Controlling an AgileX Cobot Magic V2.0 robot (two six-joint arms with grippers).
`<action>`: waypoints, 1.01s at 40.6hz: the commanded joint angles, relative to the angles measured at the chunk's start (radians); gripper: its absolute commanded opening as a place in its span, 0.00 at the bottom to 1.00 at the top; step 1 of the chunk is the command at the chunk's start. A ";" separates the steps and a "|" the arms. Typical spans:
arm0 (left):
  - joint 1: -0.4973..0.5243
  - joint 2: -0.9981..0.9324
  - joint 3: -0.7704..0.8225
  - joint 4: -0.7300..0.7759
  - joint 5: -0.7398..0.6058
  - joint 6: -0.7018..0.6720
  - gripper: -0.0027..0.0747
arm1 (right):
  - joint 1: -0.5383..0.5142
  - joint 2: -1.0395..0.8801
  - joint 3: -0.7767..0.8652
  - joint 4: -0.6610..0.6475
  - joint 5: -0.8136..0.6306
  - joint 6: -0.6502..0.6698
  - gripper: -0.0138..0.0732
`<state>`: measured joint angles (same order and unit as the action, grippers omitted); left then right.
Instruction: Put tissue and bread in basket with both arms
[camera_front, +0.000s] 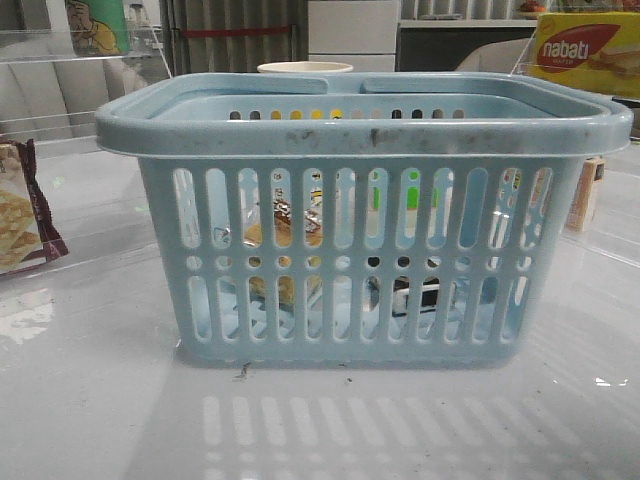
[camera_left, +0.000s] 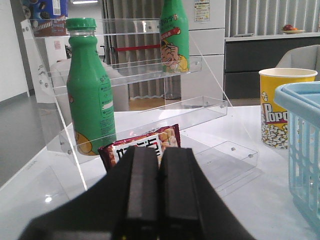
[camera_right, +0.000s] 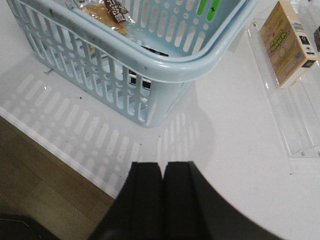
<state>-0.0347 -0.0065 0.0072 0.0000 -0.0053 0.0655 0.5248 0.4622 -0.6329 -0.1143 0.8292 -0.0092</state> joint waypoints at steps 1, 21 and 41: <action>-0.006 -0.017 -0.002 -0.010 -0.090 -0.011 0.15 | 0.000 0.004 -0.028 -0.016 -0.071 -0.007 0.22; -0.006 -0.017 -0.002 -0.010 -0.090 -0.011 0.15 | -0.357 -0.290 0.331 0.070 -0.513 -0.006 0.22; -0.006 -0.017 -0.002 -0.010 -0.090 -0.011 0.15 | -0.523 -0.491 0.663 0.109 -0.835 -0.006 0.22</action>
